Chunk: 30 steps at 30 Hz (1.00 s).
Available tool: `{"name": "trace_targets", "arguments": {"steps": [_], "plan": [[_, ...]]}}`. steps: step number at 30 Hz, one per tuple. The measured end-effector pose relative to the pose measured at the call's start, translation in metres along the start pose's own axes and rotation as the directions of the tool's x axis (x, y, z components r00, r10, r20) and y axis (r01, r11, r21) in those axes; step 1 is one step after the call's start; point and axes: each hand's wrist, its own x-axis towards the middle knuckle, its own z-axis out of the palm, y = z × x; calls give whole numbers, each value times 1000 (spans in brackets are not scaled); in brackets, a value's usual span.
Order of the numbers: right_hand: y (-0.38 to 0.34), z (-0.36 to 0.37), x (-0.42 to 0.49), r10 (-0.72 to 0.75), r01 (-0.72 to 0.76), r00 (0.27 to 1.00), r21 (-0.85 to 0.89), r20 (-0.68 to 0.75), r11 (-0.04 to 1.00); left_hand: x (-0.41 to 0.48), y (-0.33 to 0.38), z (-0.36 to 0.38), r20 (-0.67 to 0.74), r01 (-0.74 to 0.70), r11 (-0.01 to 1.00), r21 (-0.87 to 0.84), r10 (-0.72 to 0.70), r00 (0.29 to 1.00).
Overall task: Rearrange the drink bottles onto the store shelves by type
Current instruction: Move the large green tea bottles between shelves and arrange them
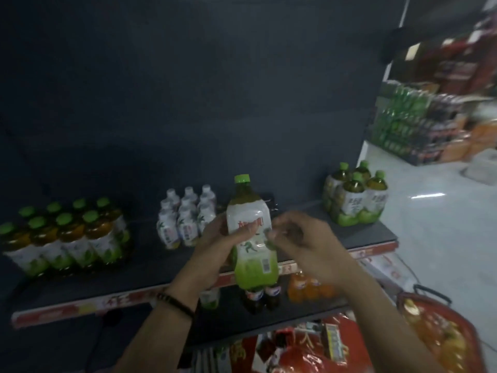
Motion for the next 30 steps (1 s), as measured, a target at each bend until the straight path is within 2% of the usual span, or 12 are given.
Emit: {"name": "trace_targets", "arguments": {"steps": [3,5,7,11,14,18,21,25,30], "plan": [[-1,-49,41,-86,74,993,-141,-77,987,33,-4,20,73,-89,994,61,85,994],[-7,-78,74,-112,111,994,-243,10,963,57,-8,31,146,-114,992,51,106,984],[-16,-104,102,-120,166,980,-315,161,934,80,-12,38,233,-139,990,28,129,964],[-28,-142,145,-77,205,926,-321,370,925,129,-14,50,388,-138,990,-28,138,911],[-22,-160,169,-28,188,913,-358,407,915,166,-12,59,499,-112,992,-59,127,858],[-5,-172,200,58,167,904,-474,424,865,210,-13,64,605,-75,997,8,55,795],[19,-175,219,96,120,926,-527,365,841,245,-28,64,555,-110,990,88,43,831],[59,-173,255,88,115,957,-639,277,760,271,-52,80,350,-151,956,253,55,935],[116,-170,295,138,108,943,-671,302,734,303,-81,125,152,-121,921,371,69,986]]}}
